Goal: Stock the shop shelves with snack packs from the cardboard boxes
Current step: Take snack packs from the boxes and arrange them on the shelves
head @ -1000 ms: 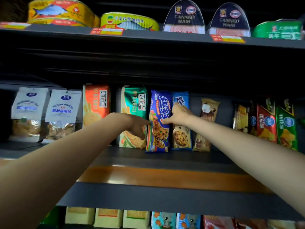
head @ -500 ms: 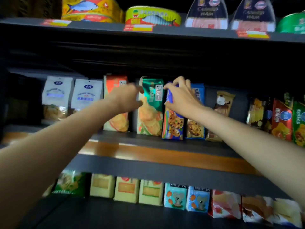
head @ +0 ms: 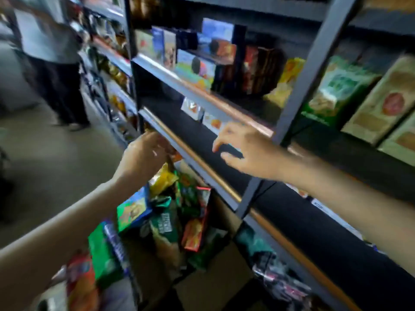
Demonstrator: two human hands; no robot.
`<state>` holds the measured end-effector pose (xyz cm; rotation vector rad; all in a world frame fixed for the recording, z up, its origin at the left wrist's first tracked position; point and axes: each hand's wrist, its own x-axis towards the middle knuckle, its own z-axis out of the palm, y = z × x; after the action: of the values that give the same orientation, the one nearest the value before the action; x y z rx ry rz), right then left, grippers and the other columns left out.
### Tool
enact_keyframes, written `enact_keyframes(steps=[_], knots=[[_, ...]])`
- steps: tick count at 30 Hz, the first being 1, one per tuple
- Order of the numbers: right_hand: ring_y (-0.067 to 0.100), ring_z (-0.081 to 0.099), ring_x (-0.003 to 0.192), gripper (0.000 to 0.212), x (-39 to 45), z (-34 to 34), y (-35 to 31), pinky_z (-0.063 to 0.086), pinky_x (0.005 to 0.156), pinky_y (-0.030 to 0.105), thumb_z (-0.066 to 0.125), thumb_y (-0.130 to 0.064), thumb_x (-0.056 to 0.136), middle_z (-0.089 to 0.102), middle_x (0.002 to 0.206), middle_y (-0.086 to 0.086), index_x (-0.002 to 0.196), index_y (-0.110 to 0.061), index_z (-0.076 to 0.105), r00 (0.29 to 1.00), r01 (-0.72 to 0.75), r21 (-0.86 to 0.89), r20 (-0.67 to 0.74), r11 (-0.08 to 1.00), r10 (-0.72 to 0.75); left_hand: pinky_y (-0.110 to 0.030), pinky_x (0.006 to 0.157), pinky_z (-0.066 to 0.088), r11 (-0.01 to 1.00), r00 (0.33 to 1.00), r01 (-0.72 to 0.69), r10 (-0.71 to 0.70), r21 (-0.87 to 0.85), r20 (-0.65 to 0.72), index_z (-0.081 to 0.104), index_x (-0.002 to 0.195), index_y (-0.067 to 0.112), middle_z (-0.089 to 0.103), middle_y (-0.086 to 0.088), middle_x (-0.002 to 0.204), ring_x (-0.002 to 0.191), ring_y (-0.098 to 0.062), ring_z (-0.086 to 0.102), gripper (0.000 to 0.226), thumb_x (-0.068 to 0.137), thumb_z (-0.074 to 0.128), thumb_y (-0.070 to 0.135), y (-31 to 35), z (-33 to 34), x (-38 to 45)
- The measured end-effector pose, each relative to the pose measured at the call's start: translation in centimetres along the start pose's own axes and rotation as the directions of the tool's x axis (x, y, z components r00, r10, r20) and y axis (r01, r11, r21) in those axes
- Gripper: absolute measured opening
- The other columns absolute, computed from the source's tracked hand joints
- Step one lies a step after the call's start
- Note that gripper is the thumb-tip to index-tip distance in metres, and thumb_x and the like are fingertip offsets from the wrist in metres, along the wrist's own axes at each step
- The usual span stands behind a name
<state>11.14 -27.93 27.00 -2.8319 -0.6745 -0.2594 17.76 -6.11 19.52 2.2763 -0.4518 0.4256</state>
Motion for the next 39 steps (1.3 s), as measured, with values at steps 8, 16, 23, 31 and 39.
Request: enact_keyframes(steps=[8,16,23,31,39], knots=[[0.023,0.061,0.099,0.025,6.6,23.3,-0.1,0.036,0.068,0.022,0.065,-0.024,0.087,0.066,0.101,0.008,0.104,-0.006,0.064,0.785,-0.545,0.278,0.501,0.791,0.365,-0.037,0.073,0.047,0.892,0.878,0.404,-0.440,0.205,0.187,0.069,0.085,0.006,0.070,-0.017,0.085,0.084,-0.034,0.066,0.042,0.071,0.044,0.036,-15.3,-2.0,-7.4],[0.034,0.038,0.125,0.075,16.5,32.8,-2.7,0.035,0.096,0.038,0.061,-0.045,0.084,0.048,0.133,0.014,0.141,-0.009,0.027,0.712,-0.544,0.034,0.548,0.838,0.440,-0.033,0.076,0.047,0.802,0.784,0.517,-0.584,0.298,0.212,0.066,0.097,0.005,0.069,-0.014,0.098,0.090,-0.029,0.063,0.017,0.087,0.052,0.006,-20.3,0.8,-7.4],[0.033,0.034,0.129,0.086,18.9,35.8,-2.7,0.028,0.101,0.038,0.065,-0.036,0.085,0.047,0.137,0.013,0.147,-0.010,0.011,0.649,-0.577,-0.122,0.531,0.807,0.544,-0.036,0.086,0.049,0.758,0.737,0.615,-0.651,0.218,0.185,0.067,0.098,0.005,0.069,-0.011,0.101,0.096,-0.027,0.063,0.019,0.087,0.052,0.004,-22.0,0.7,-6.3],[0.030,0.047,0.121,0.080,20.6,27.4,-0.3,0.045,0.093,0.034,0.076,-0.013,0.077,0.043,0.136,0.013,0.140,-0.008,0.027,0.586,-0.808,0.351,0.556,0.473,0.589,-0.031,0.083,0.048,0.779,0.771,0.626,-0.617,-0.015,0.158,0.058,0.107,0.006,0.066,-0.007,0.103,0.085,-0.021,0.061,0.024,0.084,0.052,0.001,-19.3,-0.3,-3.2],[0.027,0.065,0.091,0.021,11.7,0.3,2.1,0.052,0.085,0.045,0.078,-0.010,0.071,0.069,0.099,0.010,0.085,-0.012,0.063,0.686,-0.524,0.528,-0.202,0.668,0.699,-0.026,0.070,0.043,0.881,0.948,0.317,-0.292,-0.351,0.125,0.055,0.112,0.009,0.063,-0.007,0.104,0.091,-0.023,0.058,0.026,0.085,0.054,0.010,-4.4,0.2,7.7]])
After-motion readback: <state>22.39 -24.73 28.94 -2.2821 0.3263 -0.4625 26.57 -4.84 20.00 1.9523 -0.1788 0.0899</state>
